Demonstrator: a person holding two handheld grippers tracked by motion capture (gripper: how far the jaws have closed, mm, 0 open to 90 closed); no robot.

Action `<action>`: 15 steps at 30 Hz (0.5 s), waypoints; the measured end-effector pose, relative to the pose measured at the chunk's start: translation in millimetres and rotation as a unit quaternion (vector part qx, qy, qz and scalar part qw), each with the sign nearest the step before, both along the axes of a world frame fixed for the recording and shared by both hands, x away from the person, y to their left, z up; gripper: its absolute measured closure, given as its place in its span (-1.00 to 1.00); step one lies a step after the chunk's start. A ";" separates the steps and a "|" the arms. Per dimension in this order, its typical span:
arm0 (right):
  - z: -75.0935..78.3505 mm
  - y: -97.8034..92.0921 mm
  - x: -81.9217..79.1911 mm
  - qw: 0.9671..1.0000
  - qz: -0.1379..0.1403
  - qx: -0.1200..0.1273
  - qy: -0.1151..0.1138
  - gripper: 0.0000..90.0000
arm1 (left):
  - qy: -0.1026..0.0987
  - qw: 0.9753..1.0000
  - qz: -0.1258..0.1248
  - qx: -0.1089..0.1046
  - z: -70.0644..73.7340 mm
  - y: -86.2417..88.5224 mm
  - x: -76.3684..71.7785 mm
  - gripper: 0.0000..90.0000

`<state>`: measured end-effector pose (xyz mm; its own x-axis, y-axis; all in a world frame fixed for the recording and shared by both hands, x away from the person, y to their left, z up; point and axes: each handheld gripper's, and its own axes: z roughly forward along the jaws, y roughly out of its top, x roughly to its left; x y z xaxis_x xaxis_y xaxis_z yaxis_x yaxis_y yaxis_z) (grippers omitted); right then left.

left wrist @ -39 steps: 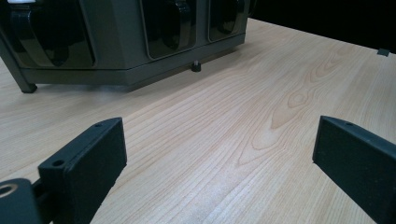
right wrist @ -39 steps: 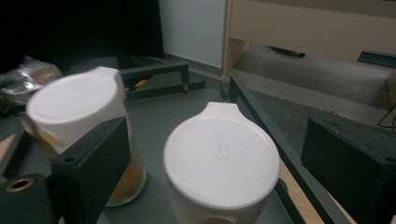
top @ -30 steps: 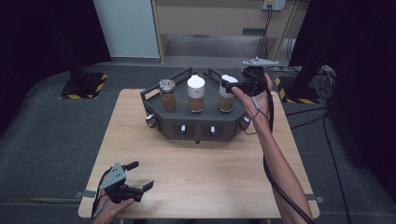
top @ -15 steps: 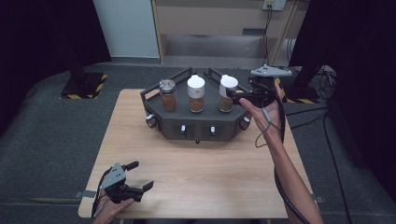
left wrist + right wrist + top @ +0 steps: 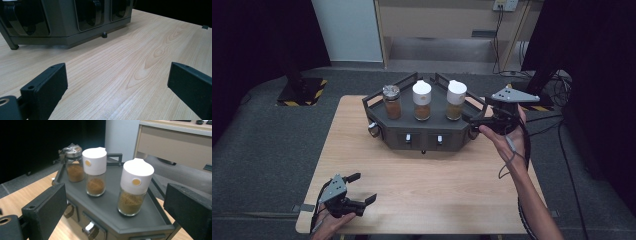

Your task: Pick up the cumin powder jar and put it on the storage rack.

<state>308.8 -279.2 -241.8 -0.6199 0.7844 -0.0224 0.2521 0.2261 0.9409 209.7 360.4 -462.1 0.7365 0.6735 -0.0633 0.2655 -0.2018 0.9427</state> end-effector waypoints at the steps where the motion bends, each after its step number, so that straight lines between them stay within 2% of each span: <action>1: -1.5 -1.7 -2.8 1.000 0.000 -0.002 -0.002 -0.90 | 0.000 1.000 0.000 0.000 -0.1 0.1 -0.1 -0.97; 3: -6.1 -6.9 -7.1 1.000 -0.001 0.005 0.000 -0.90 | 0.000 1.000 0.001 -0.001 -0.1 0.2 -0.1 -0.97; 15: -35.6 -35.2 -42.0 1.000 0.006 0.008 -0.004 -0.90 | -0.001 1.000 0.002 -0.002 0.0 0.3 -0.7 -0.97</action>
